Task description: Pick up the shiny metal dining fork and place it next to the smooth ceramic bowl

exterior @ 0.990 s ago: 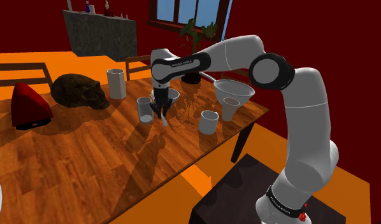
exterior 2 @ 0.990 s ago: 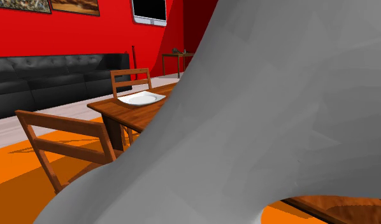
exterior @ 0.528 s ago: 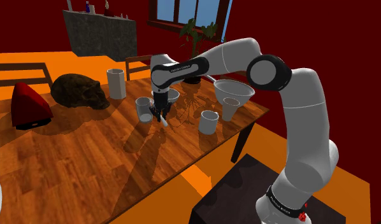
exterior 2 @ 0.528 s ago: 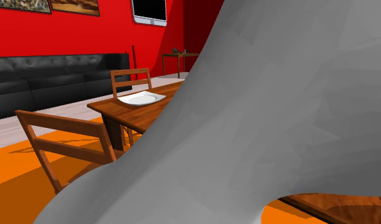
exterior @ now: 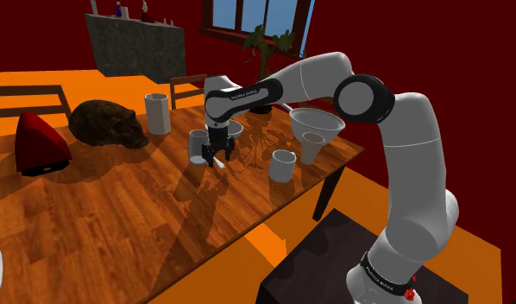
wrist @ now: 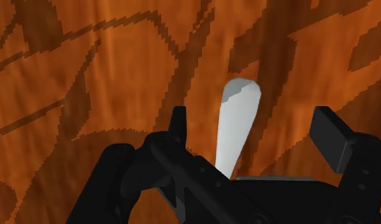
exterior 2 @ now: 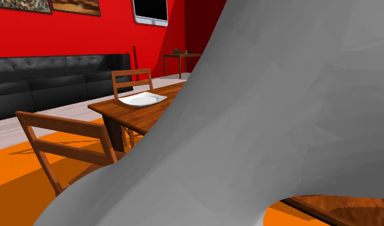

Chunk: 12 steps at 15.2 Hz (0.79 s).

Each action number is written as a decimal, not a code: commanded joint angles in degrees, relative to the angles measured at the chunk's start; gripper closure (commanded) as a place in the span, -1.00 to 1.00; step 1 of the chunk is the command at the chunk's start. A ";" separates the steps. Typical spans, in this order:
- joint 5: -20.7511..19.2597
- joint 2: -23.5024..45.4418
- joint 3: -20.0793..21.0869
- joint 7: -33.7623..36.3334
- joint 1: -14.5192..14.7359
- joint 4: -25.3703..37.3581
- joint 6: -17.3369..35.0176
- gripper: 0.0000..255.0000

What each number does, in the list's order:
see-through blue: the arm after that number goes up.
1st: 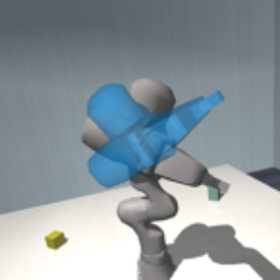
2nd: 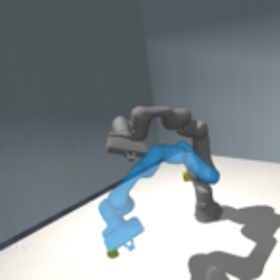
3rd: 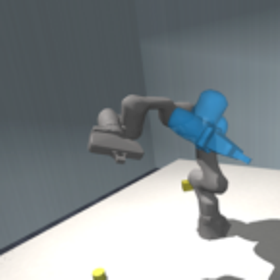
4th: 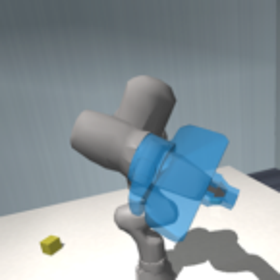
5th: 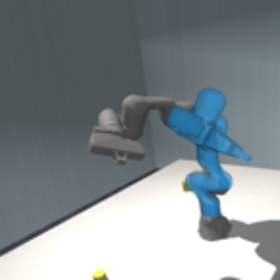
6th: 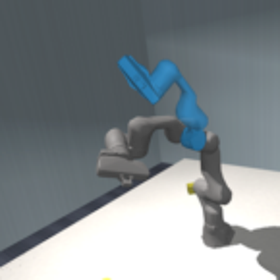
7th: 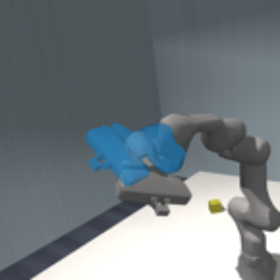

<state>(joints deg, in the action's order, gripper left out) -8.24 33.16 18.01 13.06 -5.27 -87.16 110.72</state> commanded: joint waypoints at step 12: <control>0.47 -0.73 0.27 -0.37 0.33 6.08 -6.86 -1.00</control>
<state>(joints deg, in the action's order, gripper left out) -7.77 32.42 18.28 12.70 -4.94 -81.13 103.92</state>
